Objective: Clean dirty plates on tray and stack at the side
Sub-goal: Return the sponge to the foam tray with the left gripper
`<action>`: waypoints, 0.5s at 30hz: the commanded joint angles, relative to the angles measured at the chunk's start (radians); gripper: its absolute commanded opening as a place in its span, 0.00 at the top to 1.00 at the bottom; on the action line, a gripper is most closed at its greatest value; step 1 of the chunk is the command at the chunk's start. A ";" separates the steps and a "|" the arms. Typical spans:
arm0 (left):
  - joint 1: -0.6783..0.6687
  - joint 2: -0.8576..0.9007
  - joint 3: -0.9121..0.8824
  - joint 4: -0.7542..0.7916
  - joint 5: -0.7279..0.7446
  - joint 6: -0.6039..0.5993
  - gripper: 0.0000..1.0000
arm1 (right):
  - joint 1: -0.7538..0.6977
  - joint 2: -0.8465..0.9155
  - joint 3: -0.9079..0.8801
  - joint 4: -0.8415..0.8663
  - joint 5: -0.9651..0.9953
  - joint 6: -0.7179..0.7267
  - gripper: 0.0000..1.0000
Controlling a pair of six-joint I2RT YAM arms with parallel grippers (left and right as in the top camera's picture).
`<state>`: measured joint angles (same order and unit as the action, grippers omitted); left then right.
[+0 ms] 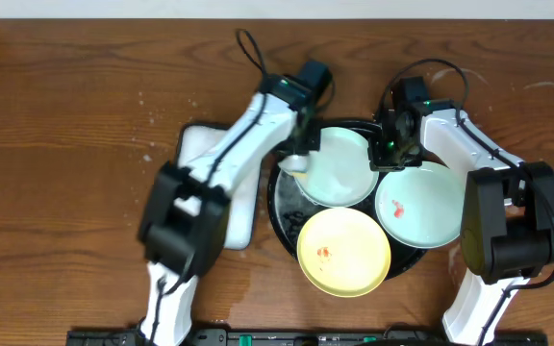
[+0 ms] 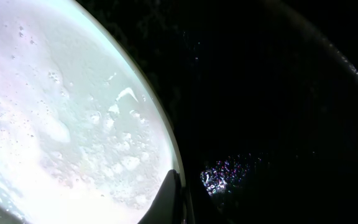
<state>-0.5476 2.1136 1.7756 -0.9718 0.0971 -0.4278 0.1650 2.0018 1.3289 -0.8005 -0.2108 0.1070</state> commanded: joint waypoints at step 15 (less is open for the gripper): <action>0.347 -0.290 -0.188 -0.253 -0.121 0.069 0.92 | 0.124 -0.407 0.010 -0.098 0.423 0.011 0.99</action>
<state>-0.2390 1.8065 1.6985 -1.2522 -0.0074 -0.3817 0.2333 1.6817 1.3296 -0.8951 0.0410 0.1078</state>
